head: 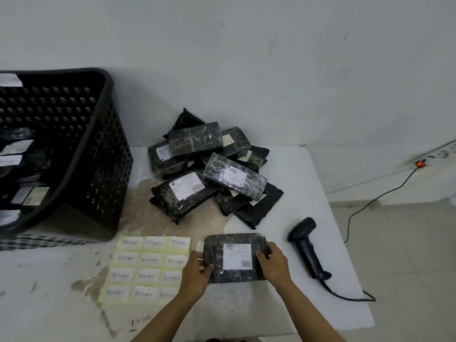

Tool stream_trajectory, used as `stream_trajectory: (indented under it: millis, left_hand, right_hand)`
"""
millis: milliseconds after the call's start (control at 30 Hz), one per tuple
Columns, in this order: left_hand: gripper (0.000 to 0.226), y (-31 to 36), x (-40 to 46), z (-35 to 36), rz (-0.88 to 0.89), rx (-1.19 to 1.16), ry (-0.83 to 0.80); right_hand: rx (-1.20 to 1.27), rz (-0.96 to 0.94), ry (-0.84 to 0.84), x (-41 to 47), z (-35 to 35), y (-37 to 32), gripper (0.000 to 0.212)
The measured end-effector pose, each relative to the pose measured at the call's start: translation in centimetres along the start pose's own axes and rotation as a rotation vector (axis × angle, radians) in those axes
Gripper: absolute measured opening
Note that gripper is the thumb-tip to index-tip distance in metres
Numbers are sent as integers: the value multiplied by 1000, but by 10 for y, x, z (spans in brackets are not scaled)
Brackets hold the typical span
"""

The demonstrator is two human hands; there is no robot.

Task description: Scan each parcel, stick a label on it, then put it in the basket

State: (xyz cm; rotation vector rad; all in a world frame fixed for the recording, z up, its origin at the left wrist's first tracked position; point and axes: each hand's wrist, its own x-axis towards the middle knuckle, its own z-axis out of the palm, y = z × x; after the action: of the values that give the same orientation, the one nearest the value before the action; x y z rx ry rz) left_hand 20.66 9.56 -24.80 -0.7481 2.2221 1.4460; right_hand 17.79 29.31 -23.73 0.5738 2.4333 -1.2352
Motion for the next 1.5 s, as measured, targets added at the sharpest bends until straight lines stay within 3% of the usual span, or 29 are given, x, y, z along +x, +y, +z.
stream_trajectory:
  millis: [100, 267, 367, 467, 667, 767, 833, 933, 1100, 1267, 1500]
  left_hand:
    - [22, -4, -7, 4, 44, 9, 29]
    - [56, -16, -24, 4, 332, 324, 128]
    - [64, -26, -35, 4, 426, 522, 24]
    - [71, -34, -44, 2, 435, 534, -74]
    - [76, -42, -51, -2, 419, 696, -118]
    - [71, -35, -52, -4, 393, 790, -103]
    - [66, -28, -51, -5, 426, 848, -51]
    - [58, -19, -49, -8, 486, 896, -40]
    - [61, -5, -44, -23, 477, 912, -242]
    - [76, 3, -41, -38, 426, 1037, -465]
    - [97, 4, -42, -42, 372, 1188, -584]
  right_hand:
    - [9, -83, -8, -1, -13, 5, 28]
    - [-209, -148, 438, 6, -56, 25, 61]
    - [-277, -14, 279, 9, -72, 46, 83]
    - [-468, 50, 94, 5, -69, 65, 89]
    - [-434, -1, 43, -3, -61, 83, 57]
    - [-299, -54, 19, -10, -63, 68, 32]
    - [-325, -65, -40, -15, -69, 49, 25]
    - [-319, -115, -97, -32, -80, 17, 39]
    - [-98, -111, -134, -78, -107, -41, 45]
    - [-22, -63, -158, -113, -123, -83, 53]
    - [-38, 19, -106, -146, -108, -94, 56]
